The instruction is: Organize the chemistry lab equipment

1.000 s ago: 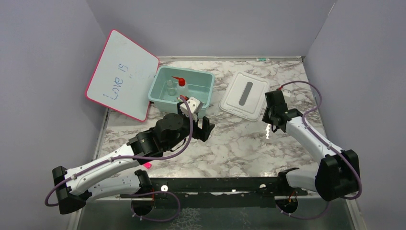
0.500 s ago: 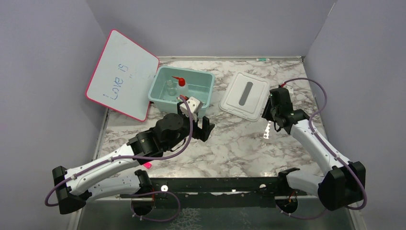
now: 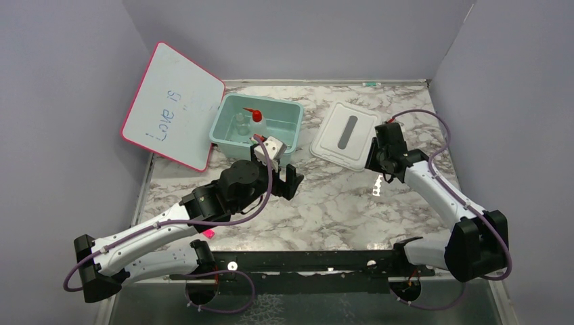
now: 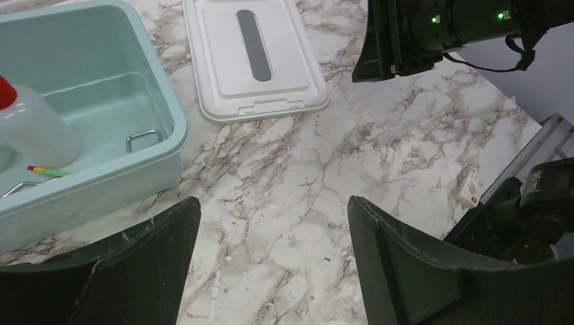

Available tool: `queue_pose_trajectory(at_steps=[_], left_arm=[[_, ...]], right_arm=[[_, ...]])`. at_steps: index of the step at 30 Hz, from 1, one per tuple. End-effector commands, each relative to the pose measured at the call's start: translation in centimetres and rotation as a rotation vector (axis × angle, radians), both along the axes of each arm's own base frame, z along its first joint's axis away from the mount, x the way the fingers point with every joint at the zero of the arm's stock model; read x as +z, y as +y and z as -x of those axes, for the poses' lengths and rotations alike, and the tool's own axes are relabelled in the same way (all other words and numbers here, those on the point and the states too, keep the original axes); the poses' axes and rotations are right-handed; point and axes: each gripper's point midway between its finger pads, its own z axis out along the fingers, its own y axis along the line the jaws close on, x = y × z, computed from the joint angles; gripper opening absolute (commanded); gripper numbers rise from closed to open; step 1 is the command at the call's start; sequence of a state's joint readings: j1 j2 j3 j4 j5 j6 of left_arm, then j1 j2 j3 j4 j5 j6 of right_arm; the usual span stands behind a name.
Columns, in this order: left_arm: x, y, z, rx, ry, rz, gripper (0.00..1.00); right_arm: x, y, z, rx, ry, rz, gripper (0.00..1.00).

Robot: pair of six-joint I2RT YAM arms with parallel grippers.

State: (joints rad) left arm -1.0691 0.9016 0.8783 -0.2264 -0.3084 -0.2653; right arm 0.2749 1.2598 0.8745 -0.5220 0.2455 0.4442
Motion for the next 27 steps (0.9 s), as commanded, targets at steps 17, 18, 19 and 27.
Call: queue_pose_trajectory(at_steps=[17,18,19,27], left_arm=[[0.1,0.3,-0.4,0.029,-0.006,0.003,0.83],[0.1,0.3,-0.4,0.029,-0.006,0.003,0.83],[0.1,0.3,-0.4,0.029,-0.005,0.002,0.83],[0.1,0.2,-0.4,0.028,-0.004,0.002,0.83]], right_arm=[[4.1,-0.6,-0.9,-0.025,-0.113,0.003,0.45],[4.0,-0.9,-0.9,-0.032,-0.114,0.015,0.45],[4.0,-1.0,-1.0,-0.038,-0.114,0.025,0.46],[2.1,-1.5,-1.4,-0.066,-0.066,0.061,0.47]])
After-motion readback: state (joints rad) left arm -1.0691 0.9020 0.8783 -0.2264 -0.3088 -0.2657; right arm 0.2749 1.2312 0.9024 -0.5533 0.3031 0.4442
